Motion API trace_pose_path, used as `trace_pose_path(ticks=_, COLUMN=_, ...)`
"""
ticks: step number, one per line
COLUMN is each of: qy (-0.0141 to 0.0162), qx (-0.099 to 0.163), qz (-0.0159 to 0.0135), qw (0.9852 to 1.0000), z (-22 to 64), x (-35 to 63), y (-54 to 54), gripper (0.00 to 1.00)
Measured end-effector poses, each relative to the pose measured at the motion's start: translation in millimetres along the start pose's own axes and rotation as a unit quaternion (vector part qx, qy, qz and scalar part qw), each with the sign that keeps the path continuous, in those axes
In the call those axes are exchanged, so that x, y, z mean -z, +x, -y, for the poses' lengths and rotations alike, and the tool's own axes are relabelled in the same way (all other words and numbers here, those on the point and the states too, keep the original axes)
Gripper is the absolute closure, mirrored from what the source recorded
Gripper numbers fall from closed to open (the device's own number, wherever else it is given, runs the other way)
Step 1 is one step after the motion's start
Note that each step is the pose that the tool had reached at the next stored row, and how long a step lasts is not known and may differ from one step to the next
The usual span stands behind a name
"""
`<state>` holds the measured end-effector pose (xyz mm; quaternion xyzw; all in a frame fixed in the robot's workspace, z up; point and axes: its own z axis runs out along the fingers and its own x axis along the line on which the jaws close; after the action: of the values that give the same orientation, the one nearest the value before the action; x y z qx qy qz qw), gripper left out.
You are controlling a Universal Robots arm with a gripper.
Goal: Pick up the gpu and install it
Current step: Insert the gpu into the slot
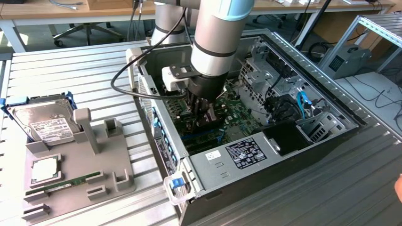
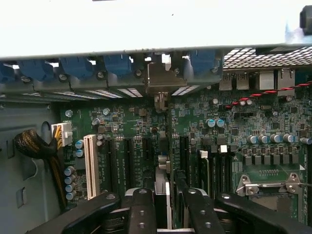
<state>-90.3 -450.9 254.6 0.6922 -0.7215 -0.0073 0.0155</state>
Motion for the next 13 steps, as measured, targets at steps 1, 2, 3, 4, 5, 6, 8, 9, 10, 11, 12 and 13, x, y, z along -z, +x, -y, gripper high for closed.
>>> trace_pose_path(ticks=1, qy=-0.0001, qx=0.000, qz=-0.0002, qw=1.0000, z=0.0, x=-0.7, y=0.0, gripper=0.73)
trace_pose_path(ticks=2, qy=-0.0001, qx=0.000, qz=-0.0003, qw=1.0000, z=0.0, x=-1.3, y=0.1, gripper=0.73)
trace_pose_path(ticks=3, qy=-0.0001, qx=0.000, qz=-0.0003, qw=1.0000, z=0.0, x=-2.0, y=0.1, gripper=0.73)
trace_pose_path(ticks=4, qy=-0.0001, qx=0.000, qz=-0.0002, qw=1.0000, z=0.1, x=-2.9, y=0.0, gripper=0.73)
trace_pose_path(ticks=5, qy=0.0001, qx=0.000, qz=0.0000, qw=1.0000, z=0.1, x=-3.6, y=0.0, gripper=0.73)
trace_pose_path(ticks=6, qy=0.0001, qx=0.000, qz=0.0001, qw=1.0000, z=0.1, x=-3.7, y=-0.1, gripper=0.73)
trace_pose_path(ticks=8, qy=0.0001, qx=0.000, qz=0.0000, qw=1.0000, z=0.1, x=-3.6, y=0.0, gripper=0.73)
trace_pose_path(ticks=9, qy=0.0003, qx=0.000, qz=0.0005, qw=1.0000, z=0.2, x=-3.9, y=-0.2, gripper=0.73)
trace_pose_path(ticks=10, qy=0.0003, qx=0.000, qz=0.0006, qw=1.0000, z=0.2, x=-4.0, y=-0.2, gripper=0.72)
trace_pose_path(ticks=11, qy=0.0002, qx=0.000, qz=0.0004, qw=1.0000, z=0.2, x=-4.0, y=-0.1, gripper=0.66)
trace_pose_path(ticks=12, qy=0.0003, qx=0.000, qz=0.0006, qw=1.0000, z=0.2, x=-4.0, y=-0.2, gripper=0.66)
trace_pose_path(ticks=13, qy=0.0004, qx=0.000, qz=0.0007, qw=1.0000, z=0.2, x=-4.1, y=-0.2, gripper=0.66)
